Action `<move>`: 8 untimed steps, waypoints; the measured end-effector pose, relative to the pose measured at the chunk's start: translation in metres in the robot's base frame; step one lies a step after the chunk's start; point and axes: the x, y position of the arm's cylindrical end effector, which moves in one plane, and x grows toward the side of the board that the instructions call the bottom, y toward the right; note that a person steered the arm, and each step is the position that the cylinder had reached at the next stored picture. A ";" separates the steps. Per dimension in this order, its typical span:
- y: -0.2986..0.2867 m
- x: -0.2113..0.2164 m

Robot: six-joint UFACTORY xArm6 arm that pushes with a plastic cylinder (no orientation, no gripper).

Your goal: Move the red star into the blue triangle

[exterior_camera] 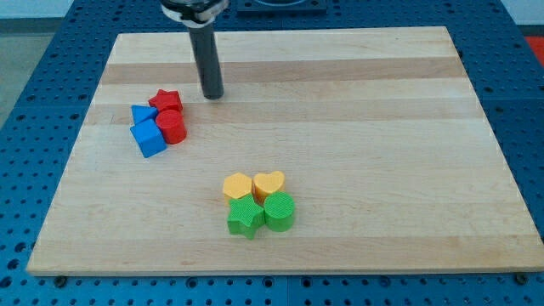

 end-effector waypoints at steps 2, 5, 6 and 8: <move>-0.035 0.001; -0.039 0.010; -0.042 0.011; -0.048 0.011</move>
